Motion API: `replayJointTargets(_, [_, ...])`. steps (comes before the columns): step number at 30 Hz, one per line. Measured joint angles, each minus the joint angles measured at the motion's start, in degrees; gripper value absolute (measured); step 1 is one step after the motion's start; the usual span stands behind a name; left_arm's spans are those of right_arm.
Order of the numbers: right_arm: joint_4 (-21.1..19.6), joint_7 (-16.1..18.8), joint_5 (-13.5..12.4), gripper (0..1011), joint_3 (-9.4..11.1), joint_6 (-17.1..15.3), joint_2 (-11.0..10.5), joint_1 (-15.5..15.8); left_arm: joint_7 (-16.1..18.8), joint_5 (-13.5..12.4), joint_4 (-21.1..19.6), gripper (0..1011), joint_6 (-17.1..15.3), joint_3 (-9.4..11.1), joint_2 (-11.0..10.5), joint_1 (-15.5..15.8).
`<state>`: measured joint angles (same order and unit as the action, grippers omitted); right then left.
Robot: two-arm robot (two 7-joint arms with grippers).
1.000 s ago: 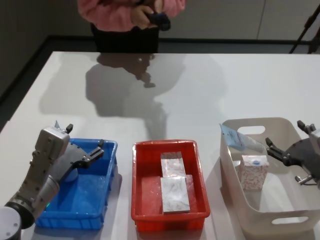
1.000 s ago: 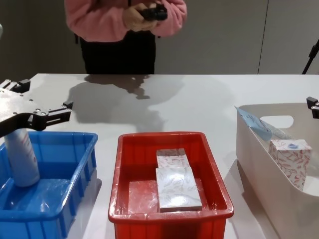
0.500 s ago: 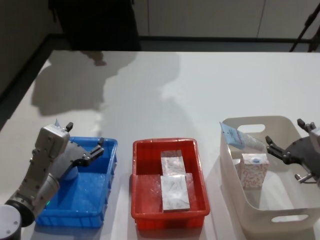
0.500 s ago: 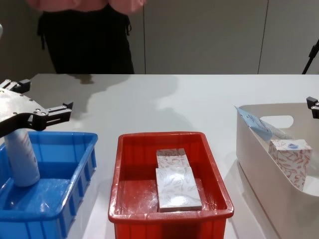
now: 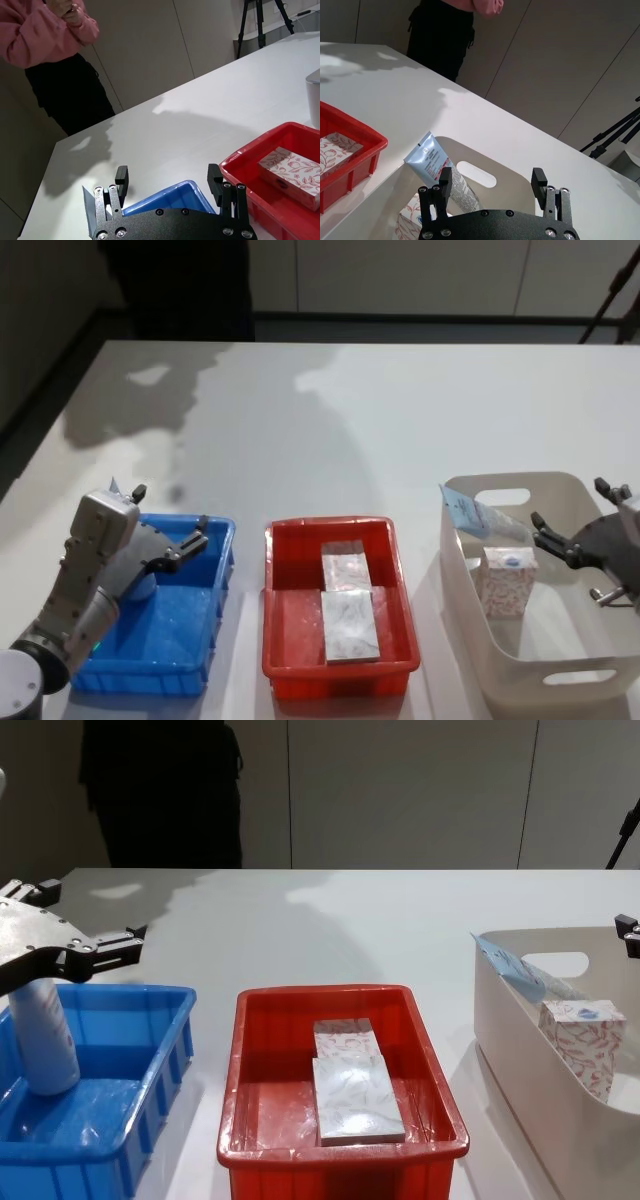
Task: Bimanual collaborative sorting of washing and personal care products
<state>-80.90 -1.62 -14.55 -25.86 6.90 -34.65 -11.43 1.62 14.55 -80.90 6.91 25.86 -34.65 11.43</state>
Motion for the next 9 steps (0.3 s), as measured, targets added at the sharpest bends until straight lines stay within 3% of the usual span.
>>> replayJointTargets(9, [0.0, 0.0, 0.0, 1001, 0.0, 0.0, 0.0, 0.0, 0.0, 0.0, 0.0, 1002, 0.0, 0.0, 0.0, 0.0])
